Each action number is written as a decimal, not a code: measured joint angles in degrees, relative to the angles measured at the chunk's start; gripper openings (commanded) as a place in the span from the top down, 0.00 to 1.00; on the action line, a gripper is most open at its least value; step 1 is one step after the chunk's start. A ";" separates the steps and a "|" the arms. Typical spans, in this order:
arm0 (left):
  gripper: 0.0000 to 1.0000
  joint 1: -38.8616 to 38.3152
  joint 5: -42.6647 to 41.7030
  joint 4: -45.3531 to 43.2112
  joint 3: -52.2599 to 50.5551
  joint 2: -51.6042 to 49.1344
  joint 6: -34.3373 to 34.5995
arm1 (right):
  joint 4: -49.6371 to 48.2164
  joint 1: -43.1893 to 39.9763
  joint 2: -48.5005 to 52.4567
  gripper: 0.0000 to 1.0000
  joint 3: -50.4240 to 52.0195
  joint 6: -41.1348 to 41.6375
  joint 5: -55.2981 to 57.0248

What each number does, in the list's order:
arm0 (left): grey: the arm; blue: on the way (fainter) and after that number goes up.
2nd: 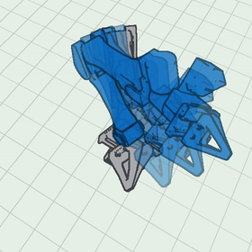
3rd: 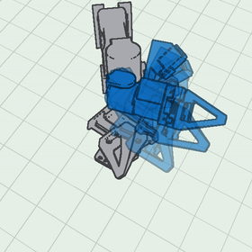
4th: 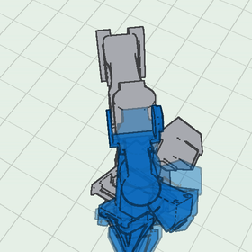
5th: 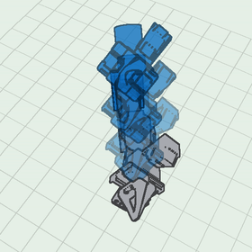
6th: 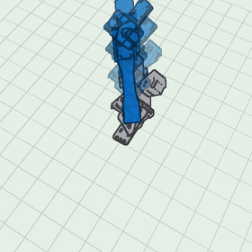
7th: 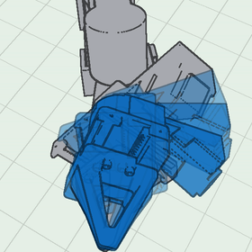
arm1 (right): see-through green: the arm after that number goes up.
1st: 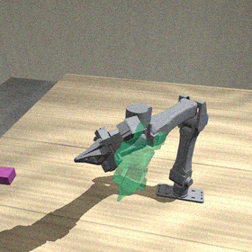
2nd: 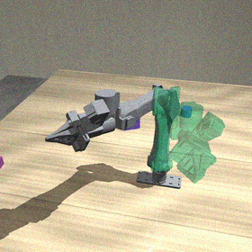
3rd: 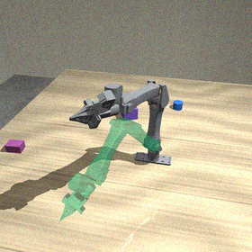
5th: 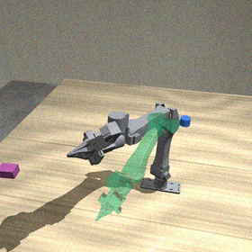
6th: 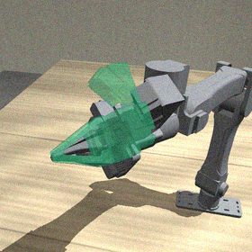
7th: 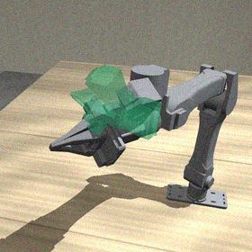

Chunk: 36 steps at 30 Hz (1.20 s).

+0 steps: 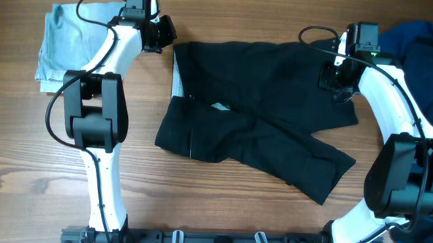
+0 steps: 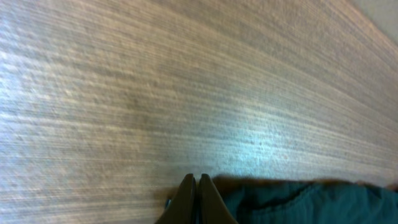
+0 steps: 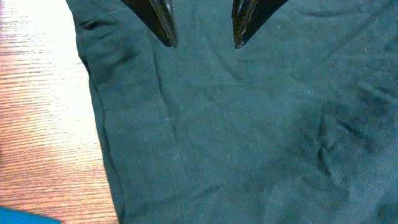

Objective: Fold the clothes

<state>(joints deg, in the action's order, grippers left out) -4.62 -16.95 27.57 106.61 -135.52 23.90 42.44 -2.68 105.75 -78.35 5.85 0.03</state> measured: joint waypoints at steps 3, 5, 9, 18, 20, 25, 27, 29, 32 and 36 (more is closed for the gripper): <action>0.79 0.02 0.15 -0.31 0.00 0.00 0.00 | 0.00 0.00 0.00 0.70 0.00 0.00 0.00; 0.76 0.02 0.13 -0.39 0.00 0.00 -0.17 | -0.02 0.00 0.00 0.70 0.00 0.00 0.00; 0.56 0.02 -0.70 0.55 0.00 0.00 -0.57 | 0.00 0.00 0.00 0.69 0.00 0.02 0.00; 0.96 -0.07 -3.39 8.11 -0.11 4.63 -0.83 | -1.38 0.00 0.00 0.68 2.34 0.17 0.00; 0.96 -0.33 -3.54 10.27 -0.09 6.27 -0.83 | -1.55 0.00 0.02 0.68 2.47 0.17 0.00; 0.96 -2.34 -3.54 12.20 -0.15 5.79 -0.83 | -1.66 0.00 0.02 0.67 2.47 0.17 0.00; 0.96 -3.54 -3.52 12.04 -0.15 4.72 -0.83 | -1.64 0.00 0.02 0.67 2.47 0.17 0.00; 0.96 -5.05 -3.21 11.98 -0.15 2.32 -0.83 | -1.53 0.00 0.02 0.67 2.47 0.17 0.00; 0.96 -5.68 -2.45 12.33 -0.28 0.20 -0.83 | -1.33 0.00 0.02 0.67 2.47 0.17 0.00; 0.96 -5.60 -1.53 12.87 -0.26 -0.57 -0.83 | -1.27 0.00 0.02 0.66 2.47 0.17 0.00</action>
<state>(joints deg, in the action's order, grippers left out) -10.22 -18.48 40.45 106.34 -136.09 23.07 41.17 -2.68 105.78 -75.88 6.02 0.03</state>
